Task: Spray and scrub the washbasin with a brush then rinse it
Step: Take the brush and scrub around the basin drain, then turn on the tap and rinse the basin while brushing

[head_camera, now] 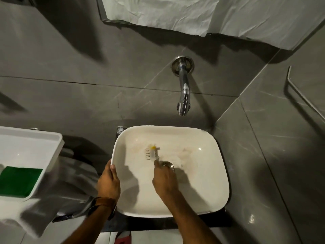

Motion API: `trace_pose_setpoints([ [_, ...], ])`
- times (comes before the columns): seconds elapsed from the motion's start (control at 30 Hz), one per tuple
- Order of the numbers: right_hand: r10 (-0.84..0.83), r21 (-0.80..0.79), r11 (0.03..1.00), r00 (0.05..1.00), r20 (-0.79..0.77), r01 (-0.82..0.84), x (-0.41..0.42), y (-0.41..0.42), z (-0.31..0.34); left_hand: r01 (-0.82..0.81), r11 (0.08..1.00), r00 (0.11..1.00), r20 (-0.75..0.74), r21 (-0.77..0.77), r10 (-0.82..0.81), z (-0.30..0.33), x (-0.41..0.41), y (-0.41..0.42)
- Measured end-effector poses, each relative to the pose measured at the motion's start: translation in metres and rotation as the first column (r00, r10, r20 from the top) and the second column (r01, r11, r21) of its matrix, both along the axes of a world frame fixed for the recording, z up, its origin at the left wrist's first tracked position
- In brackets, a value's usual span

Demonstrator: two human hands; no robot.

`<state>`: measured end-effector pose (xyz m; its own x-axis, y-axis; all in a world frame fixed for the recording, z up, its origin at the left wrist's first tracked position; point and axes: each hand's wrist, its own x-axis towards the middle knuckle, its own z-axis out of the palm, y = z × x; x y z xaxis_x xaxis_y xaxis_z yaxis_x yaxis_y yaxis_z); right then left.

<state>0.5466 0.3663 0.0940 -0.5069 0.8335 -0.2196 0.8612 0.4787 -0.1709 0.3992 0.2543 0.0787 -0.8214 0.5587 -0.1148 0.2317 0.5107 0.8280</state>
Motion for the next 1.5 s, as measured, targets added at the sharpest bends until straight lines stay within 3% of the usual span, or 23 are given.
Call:
trace_pose_setpoints([
  [0.03,-0.028,0.009,1.000,0.999,0.032,0.028,0.005,0.004,0.008,0.002,1.000,1.000,0.001,0.000,-0.002,-0.001,0.000,0.000],
  [0.17,-0.426,0.027,0.904,0.899,0.103,0.426,0.055,0.027,0.033,-0.008,1.000,1.000,0.013,-0.012,0.008,-0.002,0.000,0.000],
  [0.23,-0.408,-0.005,0.911,0.903,0.136,0.412,0.068,0.008,0.039,-0.011,1.000,1.000,0.012,-0.023,0.011,-0.003,-0.001,0.001],
  [0.37,-0.200,-0.200,0.954,0.970,0.139,0.225,0.037,-0.050,0.038,-0.010,1.000,0.999,0.033,-0.017,0.010,0.002,0.000,0.002],
  [0.53,-0.078,-0.216,0.972,0.992,0.099,0.098,0.010,-0.034,0.039,0.037,0.999,0.999,0.017,0.017,-0.037,0.002,0.002,-0.002],
  [0.63,-0.133,-0.156,0.977,0.987,0.087,0.146,0.021,-0.032,0.039,0.113,0.993,0.987,-0.111,-0.041,-0.117,0.005,0.002,-0.002],
  [0.77,-0.256,-0.100,0.959,0.961,0.105,0.267,0.059,-0.025,0.044,0.423,0.906,0.832,-0.401,0.015,-0.382,0.037,0.005,0.021],
  [1.0,-0.338,-0.144,0.922,0.929,0.153,0.359,0.107,-0.032,0.054,0.503,0.801,0.853,-0.340,0.325,-0.397,0.169,0.032,0.152],
  [1.17,-0.195,-0.246,0.946,0.977,0.091,0.212,0.082,-0.054,0.049,0.491,0.735,0.853,-0.085,0.467,-0.515,0.196,0.027,0.184],
  [1.3,-0.145,-0.158,0.976,0.989,0.031,0.148,0.044,-0.017,0.044,0.513,0.716,0.811,0.007,0.473,-0.586,0.196,0.018,0.185],
  [1.5,-0.388,-0.058,0.917,0.917,0.097,0.394,0.089,0.022,0.052,0.587,0.722,0.795,-0.088,0.367,-0.601,0.198,0.018,0.193],
])
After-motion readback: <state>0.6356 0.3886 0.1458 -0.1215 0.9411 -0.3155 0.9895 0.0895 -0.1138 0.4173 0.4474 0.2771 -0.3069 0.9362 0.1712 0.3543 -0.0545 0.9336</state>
